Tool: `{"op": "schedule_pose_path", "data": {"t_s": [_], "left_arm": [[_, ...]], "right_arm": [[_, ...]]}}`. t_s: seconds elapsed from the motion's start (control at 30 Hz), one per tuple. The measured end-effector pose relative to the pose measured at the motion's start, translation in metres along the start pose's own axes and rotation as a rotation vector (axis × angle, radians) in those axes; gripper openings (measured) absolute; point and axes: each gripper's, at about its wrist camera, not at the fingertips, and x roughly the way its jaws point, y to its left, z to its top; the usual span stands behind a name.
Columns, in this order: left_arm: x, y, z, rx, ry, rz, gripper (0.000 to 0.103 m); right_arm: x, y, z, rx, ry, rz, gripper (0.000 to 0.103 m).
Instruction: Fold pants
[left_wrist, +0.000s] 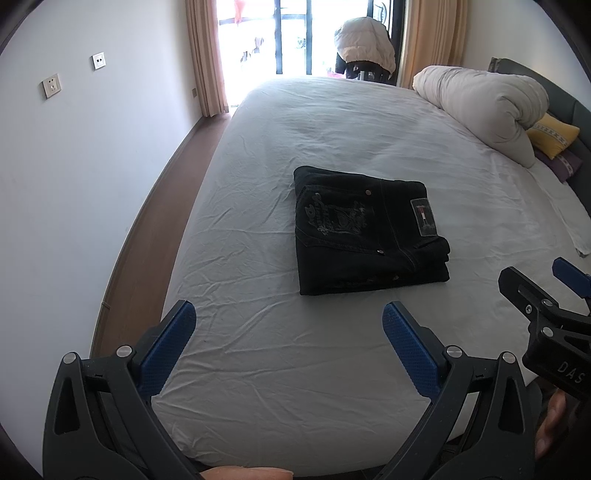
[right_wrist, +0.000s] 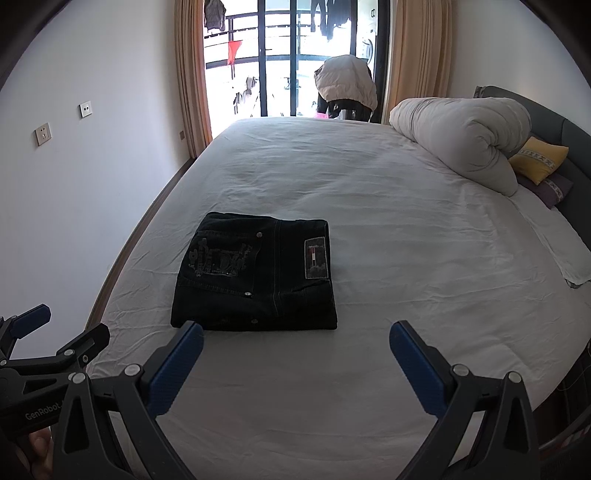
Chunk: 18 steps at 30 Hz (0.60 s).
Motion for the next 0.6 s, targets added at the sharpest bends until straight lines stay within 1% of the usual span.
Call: {"op": "schedule_pose_path", "data": {"t_s": [0.47,0.53,0.6], "left_arm": [[0.007,-0.001,-0.001,-0.003,0.029,-0.021,0.103],[0.008,-0.001,-0.001,-0.001,0.029,-0.019,0.103],[0.007,0.0,-0.001,-0.006,0.021,-0.033,0.103]], "right_arm": [[-0.002,0.003,-0.005,0.0,0.007,0.0,0.103],[-0.003,0.004,-0.008,-0.001,0.01,0.001,0.103],[-0.003,0.003,-0.01,-0.001,0.012,0.002,0.103]]}}
